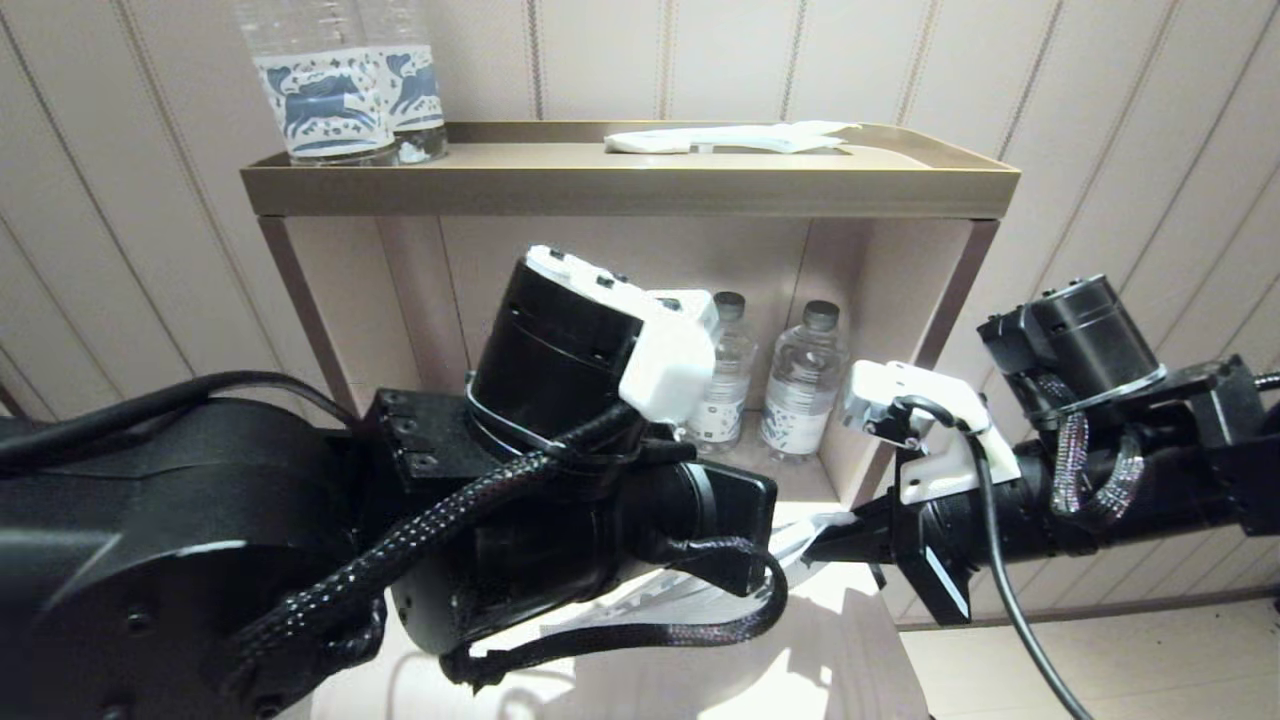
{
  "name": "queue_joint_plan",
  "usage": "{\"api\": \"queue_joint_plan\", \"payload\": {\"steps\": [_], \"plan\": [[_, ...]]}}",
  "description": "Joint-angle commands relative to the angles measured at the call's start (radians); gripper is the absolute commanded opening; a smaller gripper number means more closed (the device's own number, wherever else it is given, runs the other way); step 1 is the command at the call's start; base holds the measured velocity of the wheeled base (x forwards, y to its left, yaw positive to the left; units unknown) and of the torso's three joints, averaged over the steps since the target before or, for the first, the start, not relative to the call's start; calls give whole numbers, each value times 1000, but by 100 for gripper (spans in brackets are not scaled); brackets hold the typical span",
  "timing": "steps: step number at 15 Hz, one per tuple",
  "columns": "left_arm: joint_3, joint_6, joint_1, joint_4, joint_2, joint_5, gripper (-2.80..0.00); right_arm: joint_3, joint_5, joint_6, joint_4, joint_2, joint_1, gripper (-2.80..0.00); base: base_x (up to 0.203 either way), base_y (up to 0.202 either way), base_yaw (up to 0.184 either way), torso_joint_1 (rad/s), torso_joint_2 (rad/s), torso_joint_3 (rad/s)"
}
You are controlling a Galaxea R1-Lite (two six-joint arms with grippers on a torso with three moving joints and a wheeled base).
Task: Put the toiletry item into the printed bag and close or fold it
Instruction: Hand it to the other hand
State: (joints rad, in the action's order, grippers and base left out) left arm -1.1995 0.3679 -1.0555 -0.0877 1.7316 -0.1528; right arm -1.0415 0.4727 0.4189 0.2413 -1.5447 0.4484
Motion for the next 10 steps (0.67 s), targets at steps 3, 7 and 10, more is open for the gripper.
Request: {"api": "queue_joint_plan", "payload": {"steps": [3,7,10], "plan": [[-83,40,-52,39,46,-1,-280,-5,3,3,1,-8,-4,-280,0,0,0,0,0,0],[-107,60,-70,46,59,-1,-280,-5,3,3,1,-9,-4,-280,0,0,0,0,0,0],[-92,75,-72,44,60,-1,-280,-3,3,3,1,-15,-4,-280,0,0,0,0,0,0]]}}
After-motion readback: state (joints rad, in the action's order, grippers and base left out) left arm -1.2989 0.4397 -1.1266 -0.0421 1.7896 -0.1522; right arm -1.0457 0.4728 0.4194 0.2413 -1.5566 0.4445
